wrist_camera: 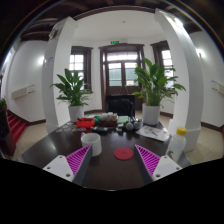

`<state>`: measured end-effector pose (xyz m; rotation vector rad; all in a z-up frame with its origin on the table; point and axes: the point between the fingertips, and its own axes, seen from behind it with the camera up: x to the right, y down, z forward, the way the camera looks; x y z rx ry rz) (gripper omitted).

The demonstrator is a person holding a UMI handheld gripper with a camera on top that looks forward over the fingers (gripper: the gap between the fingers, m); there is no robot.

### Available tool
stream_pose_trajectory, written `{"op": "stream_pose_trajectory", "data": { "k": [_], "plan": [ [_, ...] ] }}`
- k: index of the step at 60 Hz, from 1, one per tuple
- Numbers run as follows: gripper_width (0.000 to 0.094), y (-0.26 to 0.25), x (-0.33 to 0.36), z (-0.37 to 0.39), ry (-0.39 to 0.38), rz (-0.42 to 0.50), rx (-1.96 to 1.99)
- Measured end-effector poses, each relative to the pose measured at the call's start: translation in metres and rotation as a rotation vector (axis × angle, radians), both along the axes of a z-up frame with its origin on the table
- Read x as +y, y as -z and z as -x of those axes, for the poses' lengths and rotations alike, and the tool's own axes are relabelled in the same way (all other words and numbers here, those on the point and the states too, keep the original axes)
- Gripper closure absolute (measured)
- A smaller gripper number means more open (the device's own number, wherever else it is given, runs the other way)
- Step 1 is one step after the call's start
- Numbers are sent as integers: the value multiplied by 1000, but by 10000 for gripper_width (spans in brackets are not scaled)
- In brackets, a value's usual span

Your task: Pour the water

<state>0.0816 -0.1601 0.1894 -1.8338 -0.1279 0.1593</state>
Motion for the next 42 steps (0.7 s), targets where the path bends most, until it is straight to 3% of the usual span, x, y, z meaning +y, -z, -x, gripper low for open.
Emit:
{"op": "stream_pose_trajectory", "data": {
  "k": [16, 28, 42],
  "plan": [
    [87, 37, -6, -97, 131, 70, -33],
    [84, 22, 12, -160, 239, 32, 32],
    [85, 19, 55, -176, 226, 3, 3]
  ]
}}
